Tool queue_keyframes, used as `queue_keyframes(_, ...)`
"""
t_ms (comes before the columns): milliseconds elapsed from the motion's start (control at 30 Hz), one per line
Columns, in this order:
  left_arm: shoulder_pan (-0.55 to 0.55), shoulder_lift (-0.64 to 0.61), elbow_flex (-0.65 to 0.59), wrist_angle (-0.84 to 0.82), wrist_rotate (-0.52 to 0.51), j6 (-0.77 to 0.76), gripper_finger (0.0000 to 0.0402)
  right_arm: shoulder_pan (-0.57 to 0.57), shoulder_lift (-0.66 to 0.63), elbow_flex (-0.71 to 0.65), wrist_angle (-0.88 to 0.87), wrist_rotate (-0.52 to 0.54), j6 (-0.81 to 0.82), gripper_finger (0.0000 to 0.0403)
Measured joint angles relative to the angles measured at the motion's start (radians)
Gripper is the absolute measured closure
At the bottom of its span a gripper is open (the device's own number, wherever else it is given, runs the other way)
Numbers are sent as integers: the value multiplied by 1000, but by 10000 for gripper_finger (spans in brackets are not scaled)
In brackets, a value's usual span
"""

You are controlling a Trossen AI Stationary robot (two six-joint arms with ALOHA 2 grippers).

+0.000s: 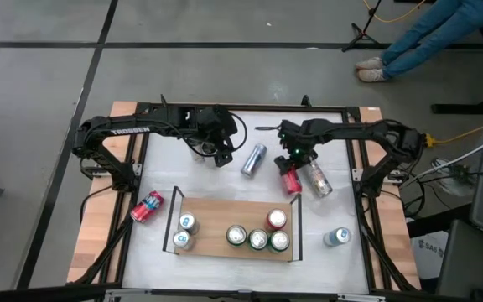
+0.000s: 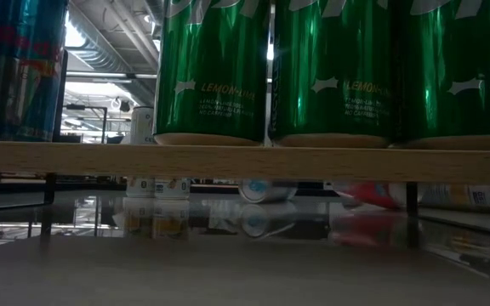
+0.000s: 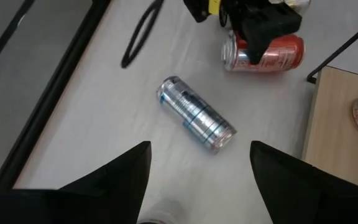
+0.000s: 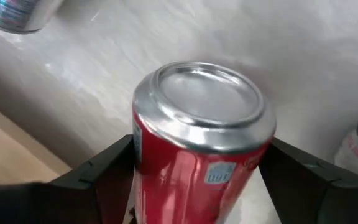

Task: Place canned beverage on shelf
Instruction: Put the right red soda can on the shelf aligned with the other red soda can

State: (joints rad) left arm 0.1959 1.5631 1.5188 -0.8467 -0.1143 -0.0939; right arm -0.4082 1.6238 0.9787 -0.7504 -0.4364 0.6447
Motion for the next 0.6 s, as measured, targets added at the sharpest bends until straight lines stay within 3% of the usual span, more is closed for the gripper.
queue_keyframes(200,0,0,0,1,0,0,137,-54,-1,0,12,-18,0,111)
queue_keyframes(600,0,0,0,1,0,0,137,-24,-2,2,86,175,1,111)
